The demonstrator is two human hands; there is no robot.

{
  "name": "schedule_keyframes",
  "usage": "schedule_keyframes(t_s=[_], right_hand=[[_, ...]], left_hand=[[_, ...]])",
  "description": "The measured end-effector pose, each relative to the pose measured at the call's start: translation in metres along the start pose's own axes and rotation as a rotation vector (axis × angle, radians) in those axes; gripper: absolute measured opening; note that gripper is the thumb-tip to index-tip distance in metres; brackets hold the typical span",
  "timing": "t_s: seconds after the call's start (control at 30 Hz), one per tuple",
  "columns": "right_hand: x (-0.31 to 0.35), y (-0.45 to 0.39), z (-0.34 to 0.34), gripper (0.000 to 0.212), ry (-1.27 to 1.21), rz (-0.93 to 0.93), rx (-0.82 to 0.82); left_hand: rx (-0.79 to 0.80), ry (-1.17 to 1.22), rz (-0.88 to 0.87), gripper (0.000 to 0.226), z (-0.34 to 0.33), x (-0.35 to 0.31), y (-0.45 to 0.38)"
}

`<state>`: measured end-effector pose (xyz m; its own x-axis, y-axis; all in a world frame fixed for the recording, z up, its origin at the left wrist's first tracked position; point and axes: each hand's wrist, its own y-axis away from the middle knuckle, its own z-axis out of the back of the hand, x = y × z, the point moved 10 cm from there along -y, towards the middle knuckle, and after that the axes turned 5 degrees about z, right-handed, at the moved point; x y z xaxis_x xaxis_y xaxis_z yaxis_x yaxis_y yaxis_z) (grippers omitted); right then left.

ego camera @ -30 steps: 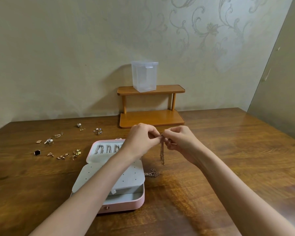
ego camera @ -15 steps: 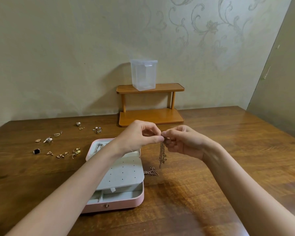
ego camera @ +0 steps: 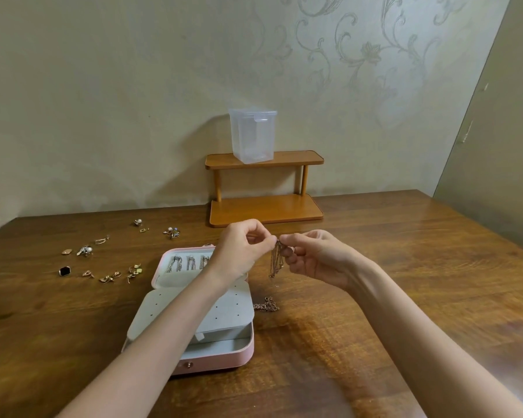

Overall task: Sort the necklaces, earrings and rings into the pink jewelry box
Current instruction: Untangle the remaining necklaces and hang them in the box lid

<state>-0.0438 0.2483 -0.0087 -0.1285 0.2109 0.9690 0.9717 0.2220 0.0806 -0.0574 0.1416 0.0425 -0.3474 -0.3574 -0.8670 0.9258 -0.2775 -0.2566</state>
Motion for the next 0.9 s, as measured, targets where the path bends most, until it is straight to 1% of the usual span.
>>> schedule_keyframes(t_s=[0.1, 0.17, 0.23, 0.27, 0.37, 0.43, 0.47, 0.5, 0.53, 0.6, 0.67, 0.8, 0.9], right_hand=[[0.004, 0.003, -0.001, 0.012, 0.090, -0.064, 0.067], [0.006, 0.004, -0.003, 0.014, 0.140, -0.094, 0.099], [0.008, 0.006, -0.005, 0.015, 0.161, -0.120, 0.130], [0.008, 0.006, -0.006, 0.017, 0.161, -0.126, 0.137], [0.008, 0.005, -0.007, 0.020, 0.089, -0.104, 0.113], [0.004, 0.003, -0.010, 0.019, -0.036, -0.094, 0.084], [0.002, 0.002, -0.011, 0.018, -0.101, -0.093, 0.068], [-0.001, 0.001, -0.010, 0.018, -0.147, -0.092, 0.049], [-0.003, -0.001, -0.008, 0.017, -0.159, -0.087, 0.023], [-0.003, -0.001, -0.002, 0.017, -0.100, -0.059, -0.027], [-0.001, -0.002, 0.001, 0.017, -0.019, -0.042, -0.030], [0.008, -0.002, 0.002, 0.014, 0.187, -0.050, 0.001], [0.017, -0.005, 0.003, 0.017, 0.284, -0.005, -0.034]], left_hand=[[0.081, -0.014, 0.027, 0.015, -0.003, -0.003, -0.001], [0.113, 0.019, 0.045, 0.015, -0.004, -0.006, -0.001], [0.160, 0.157, 0.101, 0.011, -0.006, -0.005, -0.001], [0.182, 0.240, 0.139, 0.014, -0.007, -0.002, -0.001], [0.197, 0.396, 0.195, 0.025, -0.010, 0.003, 0.001], [0.162, 0.462, 0.164, 0.023, -0.011, 0.003, 0.002], [0.143, 0.452, 0.134, 0.022, -0.011, 0.002, 0.003], [0.114, 0.374, 0.083, 0.020, -0.010, -0.001, 0.004], [0.083, 0.233, 0.011, 0.019, -0.008, -0.006, 0.004], [0.049, -0.060, -0.143, 0.016, -0.007, -0.022, 0.007], [0.068, -0.259, -0.233, 0.012, -0.010, -0.033, 0.010], [0.094, -0.531, -0.293, 0.018, -0.014, -0.042, 0.009], [0.020, -0.608, -0.262, 0.021, -0.011, -0.044, 0.007]])
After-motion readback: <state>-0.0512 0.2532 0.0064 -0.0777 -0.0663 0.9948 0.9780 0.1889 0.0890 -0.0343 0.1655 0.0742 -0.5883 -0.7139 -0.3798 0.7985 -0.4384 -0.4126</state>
